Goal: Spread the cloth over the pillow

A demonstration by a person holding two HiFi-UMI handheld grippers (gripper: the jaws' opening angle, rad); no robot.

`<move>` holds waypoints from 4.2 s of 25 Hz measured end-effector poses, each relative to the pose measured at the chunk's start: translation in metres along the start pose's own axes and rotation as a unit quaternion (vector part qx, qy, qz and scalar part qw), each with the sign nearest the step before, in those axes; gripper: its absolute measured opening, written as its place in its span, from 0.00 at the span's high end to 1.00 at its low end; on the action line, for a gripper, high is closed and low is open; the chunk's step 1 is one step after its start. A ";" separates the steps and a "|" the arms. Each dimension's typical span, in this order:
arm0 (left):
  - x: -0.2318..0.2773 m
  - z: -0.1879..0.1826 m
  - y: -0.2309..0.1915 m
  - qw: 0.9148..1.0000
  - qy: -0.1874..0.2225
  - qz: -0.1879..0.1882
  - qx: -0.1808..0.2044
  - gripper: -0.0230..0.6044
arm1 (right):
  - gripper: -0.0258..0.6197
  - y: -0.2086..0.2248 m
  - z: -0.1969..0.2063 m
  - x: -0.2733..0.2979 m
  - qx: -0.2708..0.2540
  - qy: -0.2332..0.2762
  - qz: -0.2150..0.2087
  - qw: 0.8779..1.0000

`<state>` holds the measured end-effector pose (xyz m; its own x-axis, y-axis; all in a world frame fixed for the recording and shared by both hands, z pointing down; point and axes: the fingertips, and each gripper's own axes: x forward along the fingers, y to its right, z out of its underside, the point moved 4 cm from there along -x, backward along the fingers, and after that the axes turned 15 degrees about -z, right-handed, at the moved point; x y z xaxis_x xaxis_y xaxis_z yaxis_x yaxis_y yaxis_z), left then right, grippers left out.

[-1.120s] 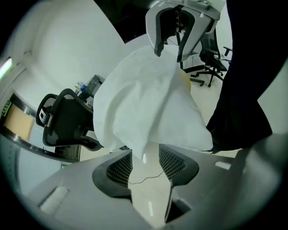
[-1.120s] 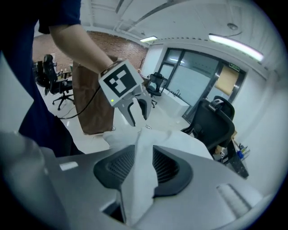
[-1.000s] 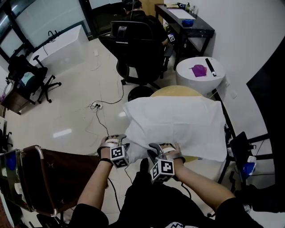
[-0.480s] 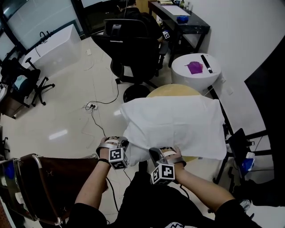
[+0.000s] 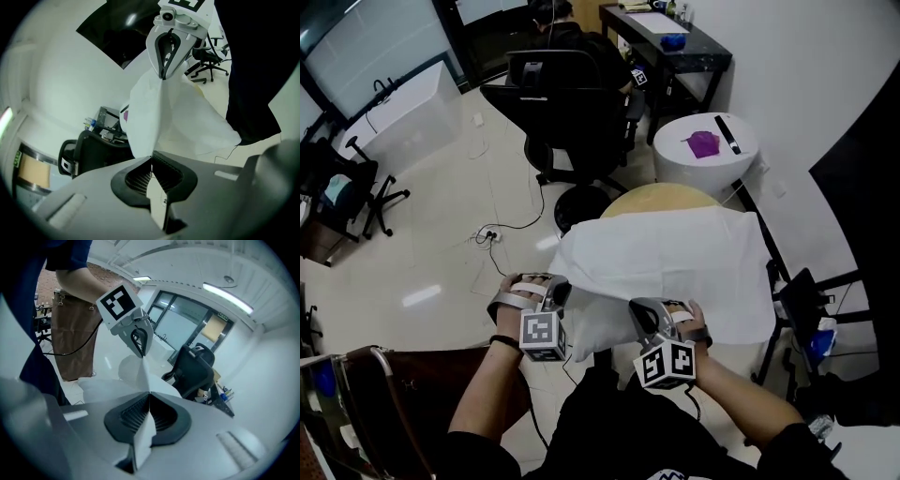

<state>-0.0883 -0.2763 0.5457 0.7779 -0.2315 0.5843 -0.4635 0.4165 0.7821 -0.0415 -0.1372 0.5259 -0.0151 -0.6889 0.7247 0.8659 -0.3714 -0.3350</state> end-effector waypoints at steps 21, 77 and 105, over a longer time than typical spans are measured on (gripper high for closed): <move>0.181 -0.052 -0.081 0.990 0.073 0.074 0.099 0.95 | 0.94 0.149 0.104 0.047 0.108 -0.114 0.072 0.985; -0.021 -0.033 -0.010 0.999 0.011 -0.019 -0.032 0.95 | 0.90 0.083 0.072 -0.052 0.125 0.040 0.074 0.989; -0.141 0.029 0.228 0.986 -0.075 0.105 -0.111 0.96 | 0.90 -0.072 0.031 -0.060 0.142 0.040 0.023 0.989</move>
<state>-0.3161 -0.1741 0.6481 0.5965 -0.2401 0.7659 -0.4901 0.6467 0.5845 -0.0873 -0.0492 0.5251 -0.0014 -0.7527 0.6584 0.9721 -0.1555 -0.1756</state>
